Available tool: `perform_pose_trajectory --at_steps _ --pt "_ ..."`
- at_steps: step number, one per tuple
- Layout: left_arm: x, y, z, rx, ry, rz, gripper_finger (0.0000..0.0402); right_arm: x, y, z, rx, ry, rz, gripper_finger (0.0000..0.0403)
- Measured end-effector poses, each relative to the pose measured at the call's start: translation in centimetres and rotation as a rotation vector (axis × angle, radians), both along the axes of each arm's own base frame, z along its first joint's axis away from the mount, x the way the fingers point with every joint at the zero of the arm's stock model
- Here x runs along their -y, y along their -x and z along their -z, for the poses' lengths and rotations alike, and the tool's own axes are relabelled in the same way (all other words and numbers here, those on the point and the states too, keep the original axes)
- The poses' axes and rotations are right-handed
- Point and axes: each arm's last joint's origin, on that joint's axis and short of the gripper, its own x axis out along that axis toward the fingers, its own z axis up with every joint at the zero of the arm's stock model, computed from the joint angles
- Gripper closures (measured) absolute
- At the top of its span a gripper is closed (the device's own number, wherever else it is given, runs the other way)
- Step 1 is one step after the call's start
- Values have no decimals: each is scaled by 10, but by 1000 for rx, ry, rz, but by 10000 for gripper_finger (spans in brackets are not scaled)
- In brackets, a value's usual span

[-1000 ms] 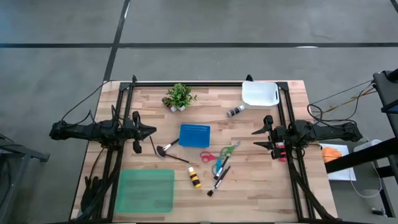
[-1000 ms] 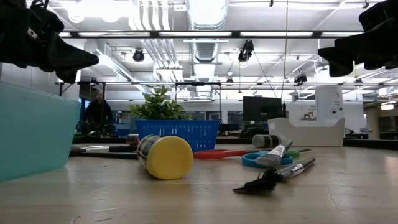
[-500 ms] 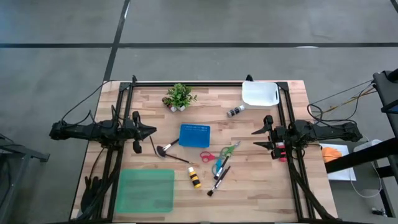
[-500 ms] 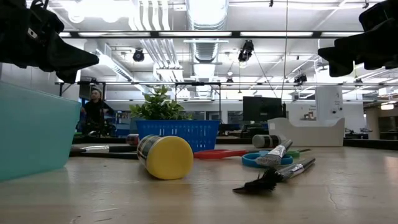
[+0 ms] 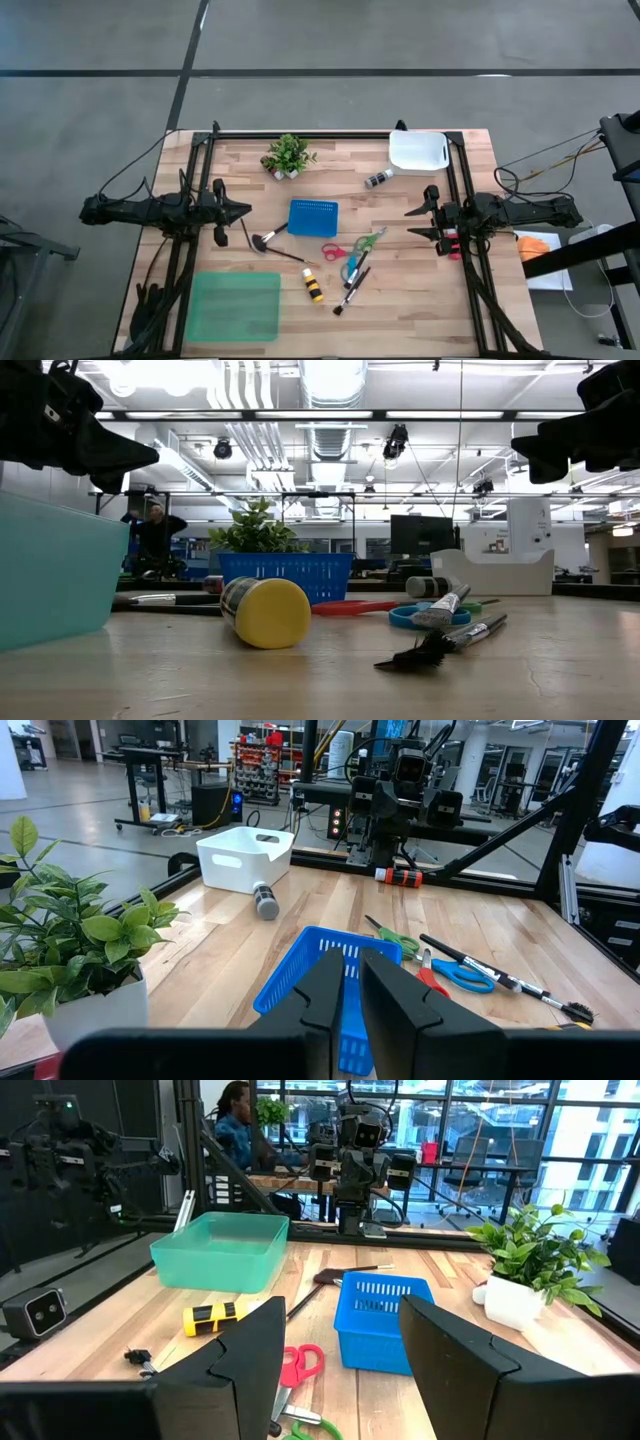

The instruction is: Pick & Place Paint Supplies

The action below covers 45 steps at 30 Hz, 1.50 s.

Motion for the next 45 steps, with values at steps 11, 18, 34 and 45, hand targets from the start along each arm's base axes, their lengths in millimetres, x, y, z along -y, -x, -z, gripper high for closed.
perform_pose_trajectory --at_steps 11,18,34,45 --pt "0 0 0 11 1 -16 355 0 0 -4 34 -78 -3 208" --pt "-2 0 -9 156 262 -91 355 0 3 -23 217 -187 -27 208" --pt "-2 14 -62 550 -328 -79 353 2 5 -32 323 -138 42 208" --pt "1 37 -128 691 -582 9 189 5 13 -93 280 -89 130 208"
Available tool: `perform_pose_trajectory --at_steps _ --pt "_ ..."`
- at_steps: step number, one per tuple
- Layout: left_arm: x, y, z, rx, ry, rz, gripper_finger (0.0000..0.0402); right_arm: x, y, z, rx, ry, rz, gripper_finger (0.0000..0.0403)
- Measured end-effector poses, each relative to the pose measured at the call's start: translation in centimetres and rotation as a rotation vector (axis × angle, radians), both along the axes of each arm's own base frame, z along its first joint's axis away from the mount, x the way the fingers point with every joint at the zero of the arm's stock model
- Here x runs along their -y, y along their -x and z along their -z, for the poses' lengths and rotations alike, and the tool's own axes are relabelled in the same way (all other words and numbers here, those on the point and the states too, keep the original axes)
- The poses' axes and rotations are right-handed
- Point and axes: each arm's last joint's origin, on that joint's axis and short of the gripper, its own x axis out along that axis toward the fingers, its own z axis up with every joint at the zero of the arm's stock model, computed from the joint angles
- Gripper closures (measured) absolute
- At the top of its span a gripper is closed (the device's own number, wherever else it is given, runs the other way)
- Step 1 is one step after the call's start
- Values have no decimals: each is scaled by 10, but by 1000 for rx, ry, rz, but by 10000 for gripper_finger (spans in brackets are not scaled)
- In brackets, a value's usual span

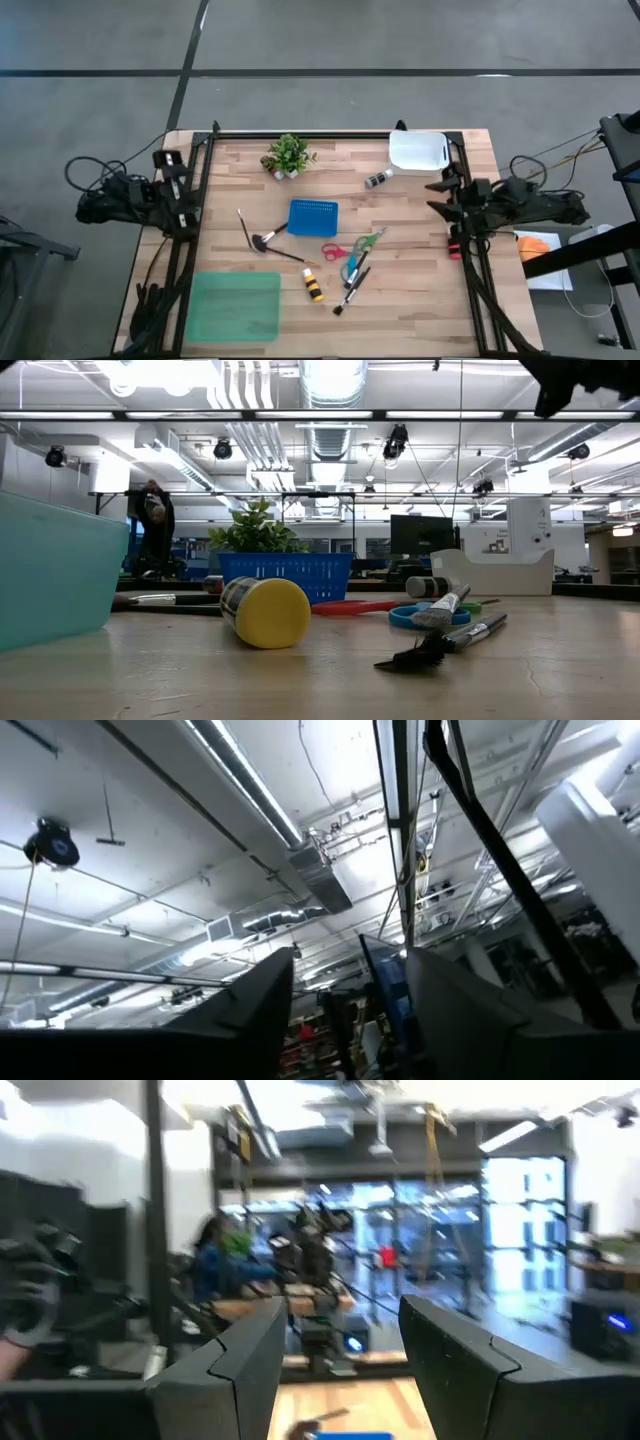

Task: Pick & Place Paint Supplies
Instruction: Put the orange paint into the blue bin

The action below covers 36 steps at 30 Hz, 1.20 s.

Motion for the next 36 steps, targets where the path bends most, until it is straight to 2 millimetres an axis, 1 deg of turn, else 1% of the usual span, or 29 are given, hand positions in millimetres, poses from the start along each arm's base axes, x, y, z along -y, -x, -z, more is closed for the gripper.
perform_pose_trajectory --at_steps 2,4,6,8,12,15,17,19,22,24,27,28,30,32,34,36 --pt "0 -3 -9 -24 -34 -24 157 2 -4 -18 -60 -36 73 208" --pt "1 -10 -15 -66 -63 -37 137 5 -11 -36 -154 -99 182 208" --pt "3 -21 -17 -111 -95 -32 130 6 -22 -49 -302 -126 281 208" --pt "6 -34 -17 -158 -128 -18 127 6 -35 -59 -463 -150 334 208" --pt "11 -55 -15 -217 -167 8 127 3 -66 -72 -769 -218 409 208" --pt "16 -65 -13 -223 -236 3 127 0 -89 -73 -1006 -255 476 208" --pt "21 -69 -13 -212 -290 0 127 -4 -105 -68 -1151 -297 505 208" --pt "25 -68 -13 -203 -314 10 127 -8 -122 -58 -1284 -337 529 208" --pt "31 -66 -14 -188 -322 -8 127 -20 -145 -36 -1535 -397 492 208" --pt "34 -64 -12 -199 -337 -32 127 -30 -154 -18 -1758 -386 472 208" --pt "40 -63 -11 -212 -363 -41 127 -48 -155 4 -2028 -251 533 208" --pt "41 -62 -11 -211 -370 -31 127 -54 -155 10 -2075 -209 543 208" --pt "44 -61 -10 -212 -385 -14 127 -68 -155 25 -2111 -173 495 208" --pt "47 -60 -9 -214 -394 5 127 -81 -151 39 -2154 -138 460 208" --pt "49 -60 -9 -215 -393 23 127 -91 -141 51 -2232 -103 467 208" --pt "50 -59 -9 -215 -393 36 127 -96 -130 61 -2327 -66 510 209"
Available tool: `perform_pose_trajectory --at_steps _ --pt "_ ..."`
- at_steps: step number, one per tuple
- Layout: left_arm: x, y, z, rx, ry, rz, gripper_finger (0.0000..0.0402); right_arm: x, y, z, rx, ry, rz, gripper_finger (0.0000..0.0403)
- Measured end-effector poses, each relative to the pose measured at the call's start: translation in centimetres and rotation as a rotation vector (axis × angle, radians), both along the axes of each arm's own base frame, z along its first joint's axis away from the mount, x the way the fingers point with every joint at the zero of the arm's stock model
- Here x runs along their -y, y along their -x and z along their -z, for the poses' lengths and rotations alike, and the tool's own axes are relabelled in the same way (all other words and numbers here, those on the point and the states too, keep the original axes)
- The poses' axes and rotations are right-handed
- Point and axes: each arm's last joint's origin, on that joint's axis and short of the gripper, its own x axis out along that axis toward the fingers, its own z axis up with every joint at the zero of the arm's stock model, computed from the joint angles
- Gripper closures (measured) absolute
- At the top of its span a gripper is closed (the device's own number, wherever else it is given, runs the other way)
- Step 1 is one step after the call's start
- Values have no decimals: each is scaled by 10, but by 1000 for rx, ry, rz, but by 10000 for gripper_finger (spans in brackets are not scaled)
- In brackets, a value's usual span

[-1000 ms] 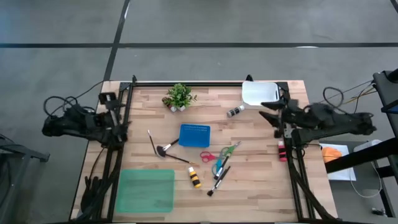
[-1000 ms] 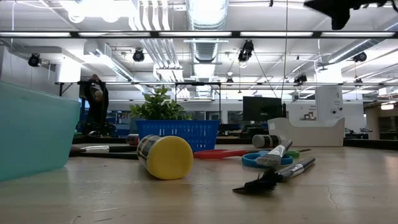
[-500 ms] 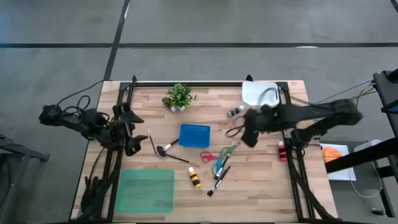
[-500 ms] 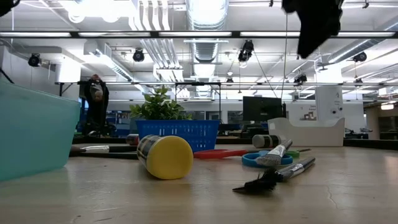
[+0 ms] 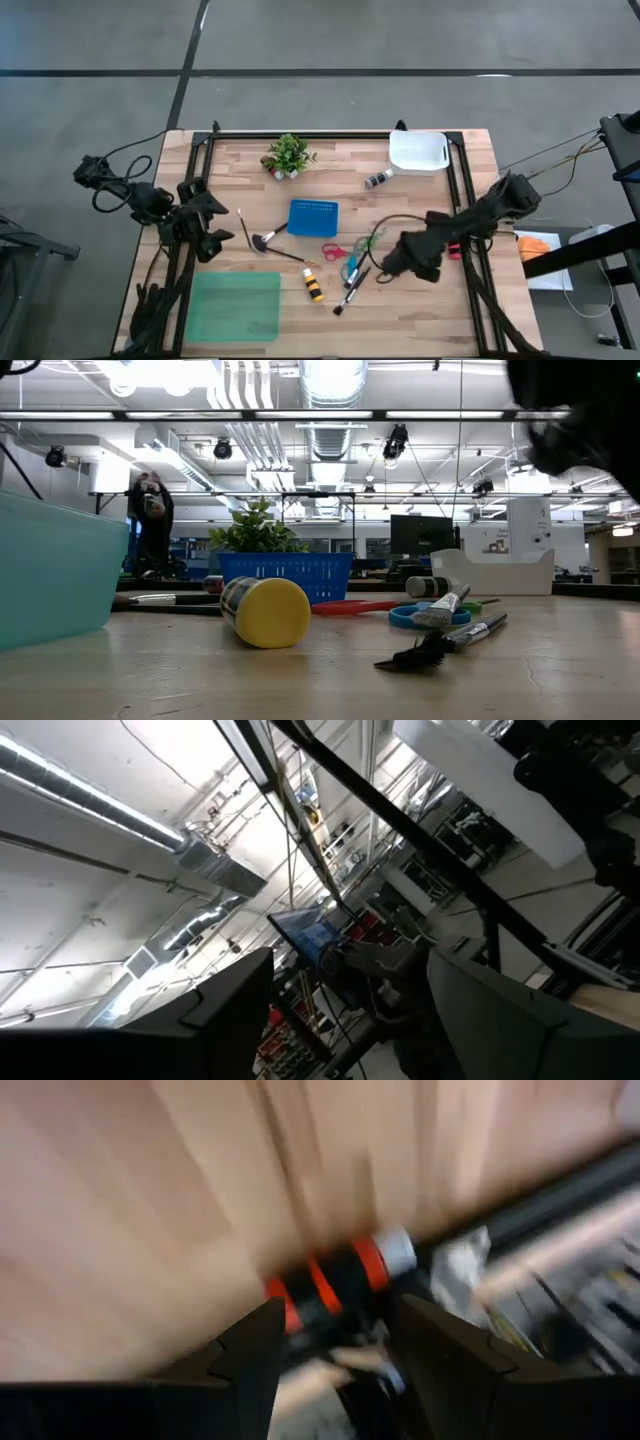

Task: Pick & Place Paint Supplies
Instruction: Put the orange paint into the blue bin

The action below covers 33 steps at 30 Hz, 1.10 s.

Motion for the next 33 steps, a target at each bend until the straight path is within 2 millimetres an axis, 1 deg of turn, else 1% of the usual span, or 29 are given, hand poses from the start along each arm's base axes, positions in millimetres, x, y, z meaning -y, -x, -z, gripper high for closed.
perform_pose_trajectory --at_steps 2,4,7,12,14,19,24,29,33 --pt "1 0 0 -2 0 8 130 -4 9 10 -61 -20 13 217" --pt "1 0 0 -9 15 17 139 -7 17 17 -115 -34 27 236" --pt "1 0 0 -17 43 29 162 -7 23 22 -158 -45 52 281" --pt "1 1 0 -28 97 61 214 -3 24 23 -163 -30 90 367" --pt "2 1 0 -29 119 83 237 -2 24 25 -170 -25 104 387" --pt "4 2 -1 -44 168 188 290 0 25 37 -240 -21 99 392" --pt "7 1 0 -58 162 284 324 1 28 62 -388 -35 35 392" --pt "10 -3 3 -89 166 301 339 2 28 81 -494 -46 -6 392" --pt "13 -7 6 -128 190 312 340 2 29 89 -497 -61 -19 392"
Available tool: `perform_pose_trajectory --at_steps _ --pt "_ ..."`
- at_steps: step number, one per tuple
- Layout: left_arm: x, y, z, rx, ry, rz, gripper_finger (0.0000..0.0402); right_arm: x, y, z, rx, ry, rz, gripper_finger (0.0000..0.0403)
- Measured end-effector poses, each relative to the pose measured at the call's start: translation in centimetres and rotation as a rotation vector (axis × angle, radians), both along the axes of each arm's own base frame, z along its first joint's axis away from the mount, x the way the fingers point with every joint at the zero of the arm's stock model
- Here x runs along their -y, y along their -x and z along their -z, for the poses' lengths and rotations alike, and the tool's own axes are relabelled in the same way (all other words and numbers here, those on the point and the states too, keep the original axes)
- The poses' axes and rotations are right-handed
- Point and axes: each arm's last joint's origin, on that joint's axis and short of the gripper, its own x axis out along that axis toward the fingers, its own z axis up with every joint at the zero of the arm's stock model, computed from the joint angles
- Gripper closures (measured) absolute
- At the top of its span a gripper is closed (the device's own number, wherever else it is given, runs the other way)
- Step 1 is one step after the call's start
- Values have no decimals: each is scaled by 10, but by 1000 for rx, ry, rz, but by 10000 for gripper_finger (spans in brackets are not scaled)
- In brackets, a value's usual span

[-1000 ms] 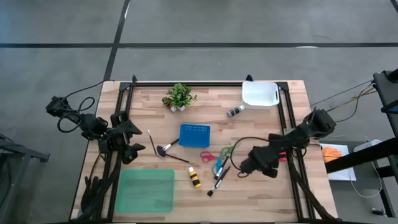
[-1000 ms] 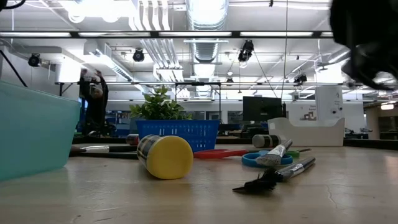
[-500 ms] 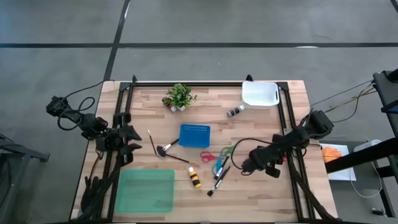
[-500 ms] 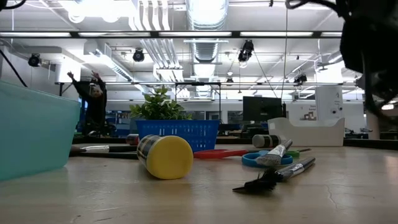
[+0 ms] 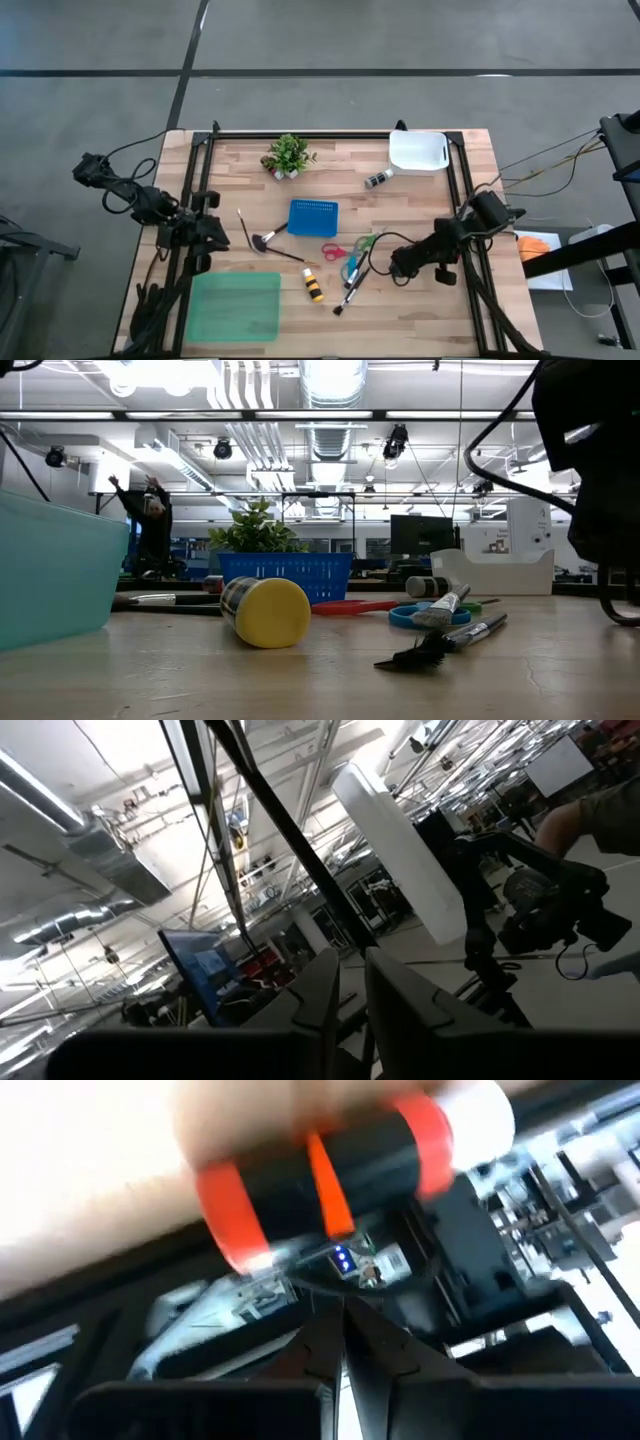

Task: Pick & Place Paint Supplies
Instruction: Put the orange paint into the blue bin

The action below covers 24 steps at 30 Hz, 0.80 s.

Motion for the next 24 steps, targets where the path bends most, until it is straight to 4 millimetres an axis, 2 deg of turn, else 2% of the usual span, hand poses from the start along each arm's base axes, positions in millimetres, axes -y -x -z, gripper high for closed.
perform_pose_trajectory --at_steps 4,8,12,15,17,19,24 --pt "3 -4 3 -28 2 13 340 2 3 7 76 -42 24 392" --pt "7 -5 4 -30 -3 30 340 6 13 10 68 -27 54 392" --pt "8 -5 3 -8 -15 27 340 9 26 11 64 -51 89 392" --pt "8 -5 3 -3 -25 23 340 9 28 9 114 -71 94 392" --pt "8 -5 3 -2 -27 23 340 6 24 5 160 -76 101 392" --pt "8 -5 3 -2 -27 23 340 0 11 1 301 -114 107 392" --pt "8 -5 3 -4 -26 23 340 -8 -8 -29 530 -81 116 392"
